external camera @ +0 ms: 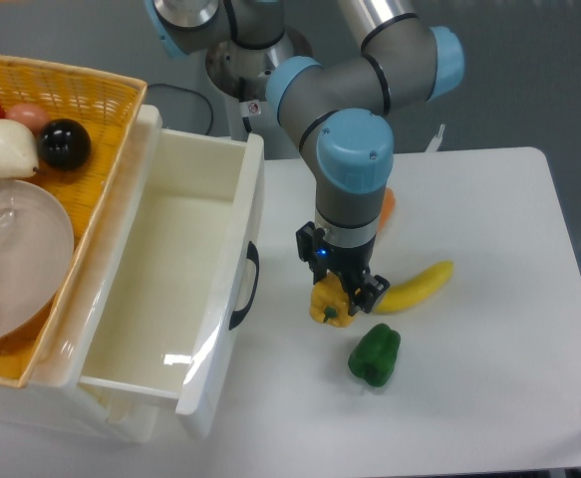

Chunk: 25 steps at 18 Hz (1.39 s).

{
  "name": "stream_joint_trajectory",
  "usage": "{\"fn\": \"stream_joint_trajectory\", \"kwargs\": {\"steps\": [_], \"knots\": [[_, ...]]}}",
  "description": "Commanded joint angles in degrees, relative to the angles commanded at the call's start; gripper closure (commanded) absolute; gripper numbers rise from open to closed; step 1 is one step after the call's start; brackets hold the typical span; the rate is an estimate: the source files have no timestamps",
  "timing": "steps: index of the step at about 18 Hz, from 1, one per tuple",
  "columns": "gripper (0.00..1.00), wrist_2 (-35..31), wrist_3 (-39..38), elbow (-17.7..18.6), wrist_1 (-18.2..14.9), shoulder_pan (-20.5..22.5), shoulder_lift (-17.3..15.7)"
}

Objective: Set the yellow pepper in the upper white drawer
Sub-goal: 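Close the gripper on the yellow bell pepper beside the banana, then lift the yellow pepper and carry it toward the open white drawer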

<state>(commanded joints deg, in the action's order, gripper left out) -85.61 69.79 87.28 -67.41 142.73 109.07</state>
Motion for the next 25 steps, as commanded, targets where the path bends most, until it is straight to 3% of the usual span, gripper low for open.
{"fn": "stream_joint_trajectory", "kwargs": {"steps": [14, 17, 21, 25], "knots": [[0.77, 5.3, -8.2, -0.9, -0.8, 1.7, -0.4], [0.77, 5.3, -11.1, -1.0, -4.2, 3.7, -3.6], [0.77, 7.7, -16.2, -3.4, -9.1, 4.6, -4.4], [0.77, 14.1, -23.7, -4.0, -9.4, 6.1, -6.2]]}}
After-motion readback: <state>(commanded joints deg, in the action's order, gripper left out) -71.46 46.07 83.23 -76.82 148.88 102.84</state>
